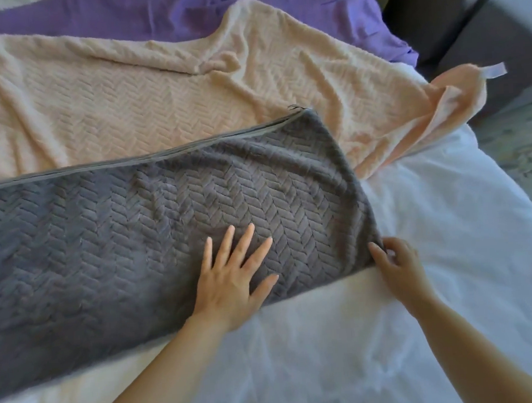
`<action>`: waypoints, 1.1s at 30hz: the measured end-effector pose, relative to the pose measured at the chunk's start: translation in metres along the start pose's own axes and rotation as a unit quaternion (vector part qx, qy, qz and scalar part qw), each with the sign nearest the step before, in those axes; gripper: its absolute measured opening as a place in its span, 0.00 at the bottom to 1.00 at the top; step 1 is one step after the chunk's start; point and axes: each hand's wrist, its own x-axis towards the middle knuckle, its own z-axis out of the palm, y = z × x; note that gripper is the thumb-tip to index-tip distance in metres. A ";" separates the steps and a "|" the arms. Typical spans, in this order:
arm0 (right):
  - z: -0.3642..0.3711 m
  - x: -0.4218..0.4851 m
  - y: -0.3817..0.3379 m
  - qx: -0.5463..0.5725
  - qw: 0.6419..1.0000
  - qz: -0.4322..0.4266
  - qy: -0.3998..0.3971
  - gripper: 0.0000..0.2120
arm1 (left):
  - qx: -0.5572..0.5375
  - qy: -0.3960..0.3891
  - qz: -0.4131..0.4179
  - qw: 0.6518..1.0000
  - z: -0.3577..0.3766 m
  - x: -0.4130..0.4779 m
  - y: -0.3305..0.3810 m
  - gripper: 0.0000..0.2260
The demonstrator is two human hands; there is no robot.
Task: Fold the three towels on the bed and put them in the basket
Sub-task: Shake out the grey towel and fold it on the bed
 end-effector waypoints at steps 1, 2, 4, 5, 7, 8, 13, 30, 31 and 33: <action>-0.004 0.004 -0.001 0.008 1.000 0.000 -0.016 0.10 | 0.010 -0.013 -0.014 1.000 0.001 0.006 0.005 0.28; -0.009 0.010 0.000 0.010 1.000 0.003 -0.027 0.10 | 0.020 -0.023 -0.028 0.999 0.002 0.010 0.007 0.28; -0.028 0.021 0.010 -0.007 1.000 0.007 -0.023 0.09 | 0.032 -0.038 -0.048 0.998 0.004 0.014 0.004 0.27; -0.038 0.024 0.017 -0.016 1.000 0.010 -0.019 0.08 | 0.036 -0.046 -0.056 0.997 0.005 0.013 0.001 0.27; -0.049 0.025 0.028 -0.042 0.998 0.021 -0.029 0.09 | 0.045 -0.065 -0.065 0.995 0.003 0.008 -0.004 0.28; -0.049 0.024 0.029 -0.052 0.997 0.025 -0.043 0.09 | 0.044 -0.071 -0.064 0.994 0.001 0.005 -0.006 0.29; -0.044 0.044 -0.004 0.004 0.998 -0.002 -0.064 0.12 | -0.030 0.027 -0.067 0.997 -0.027 0.019 -0.005 0.28; 0.035 0.216 -0.149 -0.005 0.996 -0.088 0.006 0.17 | -0.037 0.110 -0.135 0.984 -0.059 0.197 -0.095 0.13; 0.036 0.221 -0.151 0.006 0.995 -0.099 0.023 0.11 | -0.062 0.111 -0.126 0.984 -0.060 0.198 -0.098 0.13; 0.036 0.229 -0.153 0.046 0.990 -0.118 0.067 0.04 | -0.094 0.121 -0.098 0.983 -0.065 0.200 -0.104 0.14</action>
